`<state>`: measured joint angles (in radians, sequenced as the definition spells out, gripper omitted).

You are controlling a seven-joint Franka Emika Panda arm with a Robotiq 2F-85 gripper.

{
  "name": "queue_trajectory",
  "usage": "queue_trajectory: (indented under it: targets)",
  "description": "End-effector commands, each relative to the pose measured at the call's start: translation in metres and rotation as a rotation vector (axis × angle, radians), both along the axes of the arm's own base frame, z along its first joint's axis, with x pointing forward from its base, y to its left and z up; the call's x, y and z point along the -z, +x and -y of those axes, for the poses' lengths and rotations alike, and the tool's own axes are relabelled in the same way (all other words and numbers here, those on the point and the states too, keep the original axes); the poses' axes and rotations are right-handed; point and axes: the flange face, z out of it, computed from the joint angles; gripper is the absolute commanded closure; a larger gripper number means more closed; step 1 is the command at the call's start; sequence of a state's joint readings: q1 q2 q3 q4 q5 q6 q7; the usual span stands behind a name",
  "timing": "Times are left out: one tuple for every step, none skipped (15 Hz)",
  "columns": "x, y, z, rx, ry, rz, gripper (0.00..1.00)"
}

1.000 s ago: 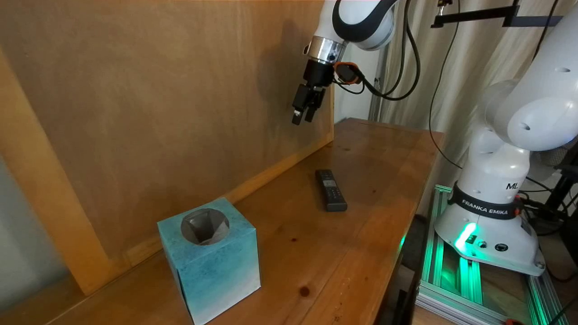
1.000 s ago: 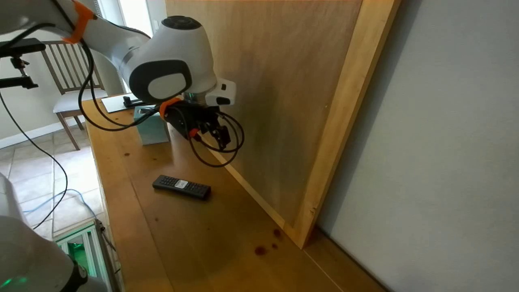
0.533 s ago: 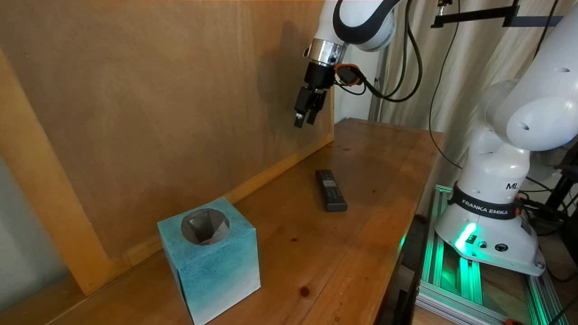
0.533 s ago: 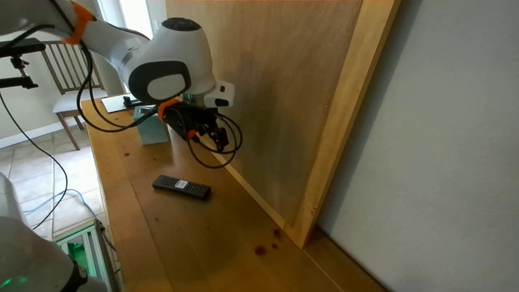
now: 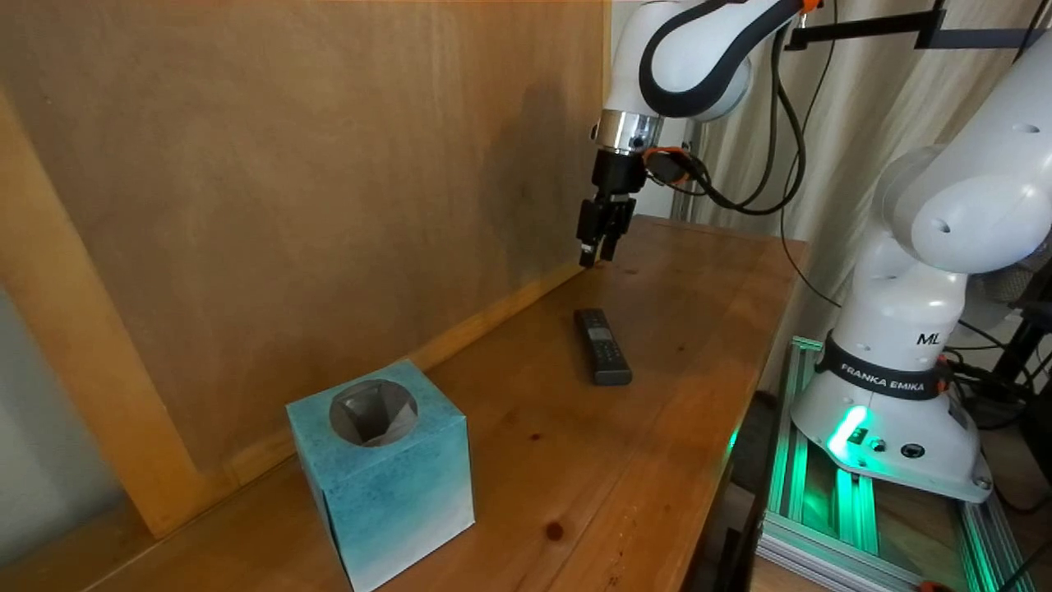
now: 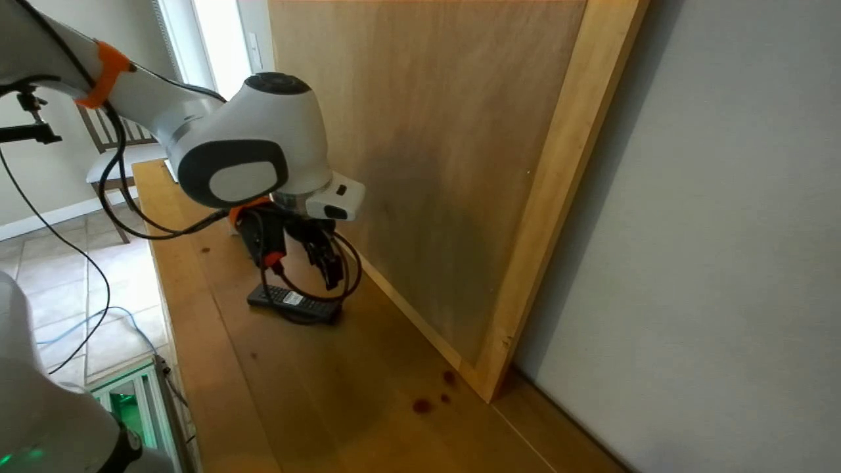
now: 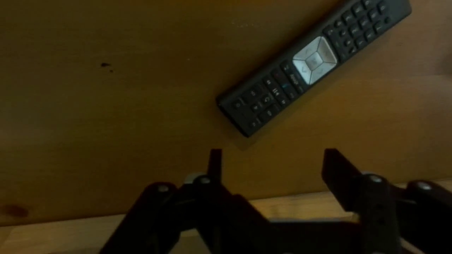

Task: Press down on the remote

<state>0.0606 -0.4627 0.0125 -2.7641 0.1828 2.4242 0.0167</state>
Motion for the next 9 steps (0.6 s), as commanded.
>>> queue_trajectory:
  targets:
    - [-0.018, -0.006, -0.004, 0.028, -0.067, 0.010, 0.56]
    - [-0.021, -0.008, -0.010, 0.021, -0.099, 0.007, 0.64]
    - [-0.023, -0.012, -0.019, 0.012, -0.133, -0.004, 0.70]
    - [-0.022, -0.016, -0.028, -0.004, -0.169, -0.024, 0.77]
    - [-0.019, -0.023, -0.038, -0.013, -0.212, -0.062, 0.84]
    - [-0.016, -0.031, -0.047, -0.027, -0.256, -0.101, 0.91]
    - [-0.013, -0.037, -0.054, -0.041, -0.283, -0.131, 0.98]
    - [-0.012, -0.043, -0.061, -0.063, -0.300, -0.160, 1.00]
    - [-0.010, -0.048, -0.070, -0.102, -0.299, -0.173, 1.00]
